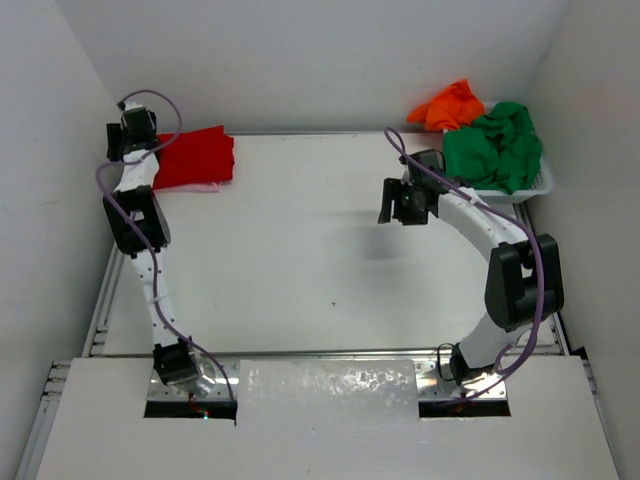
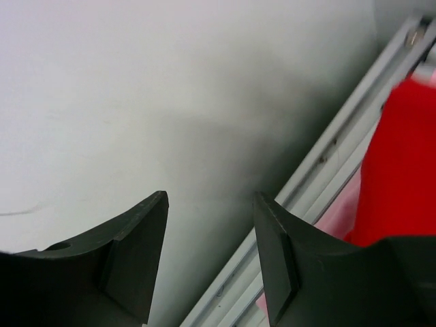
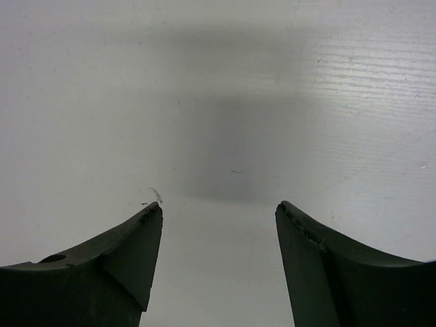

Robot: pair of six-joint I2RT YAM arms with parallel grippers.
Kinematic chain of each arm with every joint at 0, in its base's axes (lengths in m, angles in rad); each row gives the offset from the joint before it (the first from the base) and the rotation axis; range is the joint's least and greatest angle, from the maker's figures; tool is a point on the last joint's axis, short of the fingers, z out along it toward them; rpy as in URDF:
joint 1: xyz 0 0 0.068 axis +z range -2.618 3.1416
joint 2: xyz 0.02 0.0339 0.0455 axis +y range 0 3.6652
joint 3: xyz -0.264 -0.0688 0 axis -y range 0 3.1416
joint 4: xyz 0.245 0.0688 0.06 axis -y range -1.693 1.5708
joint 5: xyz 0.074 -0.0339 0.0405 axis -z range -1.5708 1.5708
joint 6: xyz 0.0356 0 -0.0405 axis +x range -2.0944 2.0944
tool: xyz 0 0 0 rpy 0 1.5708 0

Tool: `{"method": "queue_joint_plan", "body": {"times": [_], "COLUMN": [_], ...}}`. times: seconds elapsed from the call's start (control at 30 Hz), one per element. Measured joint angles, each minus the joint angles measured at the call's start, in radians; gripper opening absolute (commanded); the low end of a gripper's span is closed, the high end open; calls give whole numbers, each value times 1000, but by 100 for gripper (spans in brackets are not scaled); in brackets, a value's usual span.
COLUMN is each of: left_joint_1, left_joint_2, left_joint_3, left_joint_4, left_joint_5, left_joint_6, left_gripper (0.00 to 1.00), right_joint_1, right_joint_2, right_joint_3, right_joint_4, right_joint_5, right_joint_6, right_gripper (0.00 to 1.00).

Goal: Fold and stack the t-shirts
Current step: Put the neatly folded tshirt into the corner of the board with the left arm

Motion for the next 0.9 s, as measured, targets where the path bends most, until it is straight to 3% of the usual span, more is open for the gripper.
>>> {"method": "queue_joint_plan", "body": {"times": [0.07,0.13,0.27,0.37,0.57,0.73,0.9], "left_joint_1": [0,-3,-27,-60,-107,-98,-76], "left_joint_2": [-47,-129,-315,-352,-158,18,39], "left_joint_3": [-7,-57,-174,-170,-45,-31,-29], "left_joint_4": [0,11,61,99,83,25,36], "left_joint_5": [5,26,101,156,188,141,89], "left_joint_6": [-27,-53,-74,-81,-78,-54,-43], "left_gripper": [49,48,45,44,44,44,44], "right_joint_1": [0,0,0,0,0,0,0], "right_joint_2": [0,0,2,9,28,29,29], "right_joint_3": [0,-2,-2,-2,13,21,21], "right_joint_4": [0,1,1,0,-22,-27,-37], "right_joint_5": [0,-2,-8,-9,-8,-3,-2], "right_joint_6": [0,-1,0,0,0,-2,-8], "right_gripper": [57,45,44,44,45,45,46]}}
